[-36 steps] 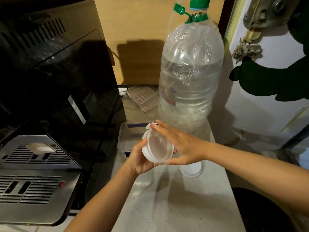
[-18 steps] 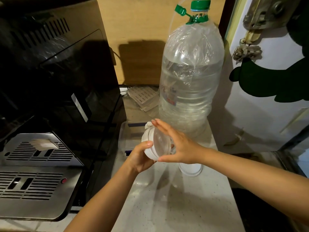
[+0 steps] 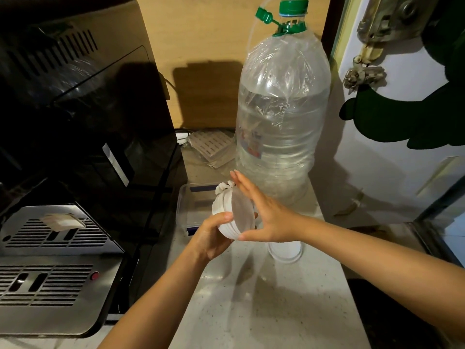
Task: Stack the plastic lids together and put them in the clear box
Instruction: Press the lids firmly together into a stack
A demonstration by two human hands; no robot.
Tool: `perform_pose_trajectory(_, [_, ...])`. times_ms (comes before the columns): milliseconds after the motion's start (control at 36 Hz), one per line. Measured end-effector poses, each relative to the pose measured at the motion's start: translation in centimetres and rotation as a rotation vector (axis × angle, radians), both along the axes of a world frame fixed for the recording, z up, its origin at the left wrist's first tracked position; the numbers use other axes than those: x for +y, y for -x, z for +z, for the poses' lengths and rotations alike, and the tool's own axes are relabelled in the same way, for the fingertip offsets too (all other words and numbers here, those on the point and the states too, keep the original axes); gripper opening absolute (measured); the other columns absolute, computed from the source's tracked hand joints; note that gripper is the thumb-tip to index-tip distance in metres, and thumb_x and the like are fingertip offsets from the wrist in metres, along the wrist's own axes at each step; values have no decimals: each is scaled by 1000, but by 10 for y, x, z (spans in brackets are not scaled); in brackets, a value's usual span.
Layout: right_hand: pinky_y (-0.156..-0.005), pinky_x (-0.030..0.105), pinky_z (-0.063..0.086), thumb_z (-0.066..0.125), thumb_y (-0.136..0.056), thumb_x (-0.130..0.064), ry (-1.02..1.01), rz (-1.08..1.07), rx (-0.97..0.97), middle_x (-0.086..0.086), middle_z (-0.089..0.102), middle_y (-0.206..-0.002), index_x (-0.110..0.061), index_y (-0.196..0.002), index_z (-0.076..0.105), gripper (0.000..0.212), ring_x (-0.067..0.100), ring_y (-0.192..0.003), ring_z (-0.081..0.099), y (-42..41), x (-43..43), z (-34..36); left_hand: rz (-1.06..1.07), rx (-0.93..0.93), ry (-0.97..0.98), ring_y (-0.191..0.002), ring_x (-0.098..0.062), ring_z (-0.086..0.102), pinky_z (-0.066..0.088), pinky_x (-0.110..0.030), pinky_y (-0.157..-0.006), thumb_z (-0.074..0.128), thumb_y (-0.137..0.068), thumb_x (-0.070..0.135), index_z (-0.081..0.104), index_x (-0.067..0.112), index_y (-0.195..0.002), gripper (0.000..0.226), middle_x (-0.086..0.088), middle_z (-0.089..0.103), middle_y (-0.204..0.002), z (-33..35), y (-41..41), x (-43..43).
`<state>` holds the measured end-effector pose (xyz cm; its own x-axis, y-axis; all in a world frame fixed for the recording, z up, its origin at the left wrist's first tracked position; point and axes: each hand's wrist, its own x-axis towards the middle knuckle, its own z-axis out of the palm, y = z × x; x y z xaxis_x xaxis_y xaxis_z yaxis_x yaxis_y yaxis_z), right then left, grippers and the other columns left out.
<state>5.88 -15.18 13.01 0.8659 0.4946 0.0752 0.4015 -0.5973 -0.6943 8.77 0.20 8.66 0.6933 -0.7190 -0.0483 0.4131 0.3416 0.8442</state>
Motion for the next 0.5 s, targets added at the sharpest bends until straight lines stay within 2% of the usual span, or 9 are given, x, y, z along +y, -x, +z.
perform_pose_trajectory(83, [-111, 21, 20, 76, -74, -19, -83, -39, 39, -29, -7, -141, -50, -126, -13, 108, -5, -136, 5, 2, 1, -1, 12, 6, -20, -78, -14, 67, 57, -26, -65, 85, -36, 43, 64, 20, -96, 68, 1, 72, -82, -1, -1, 0])
perform_pose_trajectory(194, [-113, 28, 24, 78, -71, -26, -173, -140, 84, -21, 1, -150, -50, -128, -10, 108, -2, -135, 10, 4, 3, -4, 14, 9, -49, -79, -14, 67, 56, -27, -68, 85, -34, 45, 62, 18, -99, 74, 1, 72, -82, -2, -2, 1])
perform_pose_trajectory(278, [-108, 27, 28, 78, -70, -28, -228, -225, 140, -9, 11, -154, -40, -139, -3, 107, -1, -128, 18, 5, 4, -4, 22, 11, -64, -82, -15, 65, 54, -31, -72, 85, -31, 46, 63, 21, -98, 74, -1, 70, -87, -2, -3, 0])
perform_pose_trajectory(361, [-103, 23, 32, 78, -70, -27, -242, -261, 167, -11, 23, -146, -30, -144, 5, 104, 0, -123, 25, 6, 4, -5, 31, 19, -90, -81, -16, 63, 53, -30, -70, 85, -28, 47, 57, 19, -101, 83, -1, 68, -86, -2, -3, 0])
perform_pose_trajectory(444, [-105, 27, 37, 79, -69, -26, -234, -281, 177, -6, 30, -146, -26, -144, 13, 99, 8, -126, 35, 5, 4, -7, 14, 8, -84, -77, -13, 66, 55, -27, -66, 86, -30, 46, 62, 21, -95, 73, 3, 72, -79, -2, -4, -1])
perform_pose_trajectory(500, [-103, 26, 38, 79, -70, -25, -226, -286, 175, -3, 33, -146, -24, -144, 17, 96, 7, -123, 37, 4, 3, -7, 13, 9, -90, -76, -13, 67, 56, -25, -65, 86, -32, 45, 61, 19, -96, 74, 2, 73, -80, -3, -5, 0])
